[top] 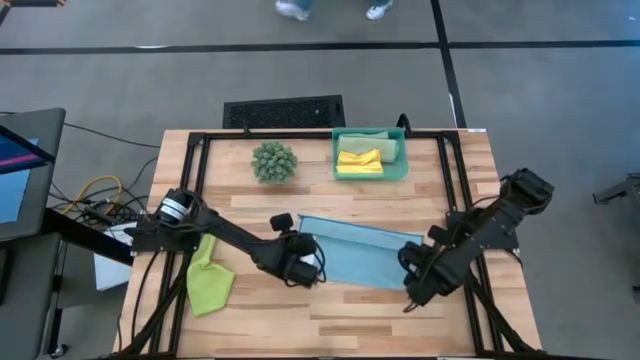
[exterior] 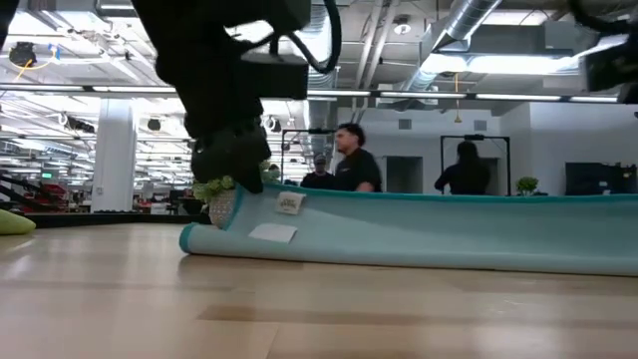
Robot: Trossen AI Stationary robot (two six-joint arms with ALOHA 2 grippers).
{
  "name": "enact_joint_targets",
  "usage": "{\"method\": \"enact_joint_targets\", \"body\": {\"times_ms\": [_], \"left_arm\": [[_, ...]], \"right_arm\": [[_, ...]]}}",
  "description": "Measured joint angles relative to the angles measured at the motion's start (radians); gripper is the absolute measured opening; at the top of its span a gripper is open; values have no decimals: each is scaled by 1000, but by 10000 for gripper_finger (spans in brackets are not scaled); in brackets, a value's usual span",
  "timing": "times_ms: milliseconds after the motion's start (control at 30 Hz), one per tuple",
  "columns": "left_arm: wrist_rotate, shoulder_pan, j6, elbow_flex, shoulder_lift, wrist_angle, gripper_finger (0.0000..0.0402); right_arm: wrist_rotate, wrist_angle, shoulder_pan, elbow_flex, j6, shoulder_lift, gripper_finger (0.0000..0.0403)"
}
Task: Roll microfiber towels into tight, uniform cylinder then place into a basket
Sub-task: Roll the blue microfiber cloth
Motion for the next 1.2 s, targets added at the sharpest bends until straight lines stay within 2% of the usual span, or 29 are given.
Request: {"method": "enact_joint_targets", "body": {"times_ms": [267, 433, 533, 767, 1000, 1200], "left_arm": [[-13, 33, 20, -28, 0, 45, 0], [-6, -22, -13, 37, -4, -66, 0], [-41, -43, -33, 81, -5, -128, 0], [-60, -26, -42, 106, -5, -116, 0], [-58, 40, -18, 102, 12, -88, 0], [-49, 58, 10, 103, 69, -53, 0]], "right_arm": [[1, -10, -58, 0, -28, 0, 12], [-2, -55, -21, 35, -8, 0, 12], [-2, -102, -12, 57, 7, 0, 12], [-2, -227, -12, 78, 113, 0, 12], [1, -205, -64, 49, 73, 0, 12], [45, -94, -110, -29, 21, 0, 12]]}}
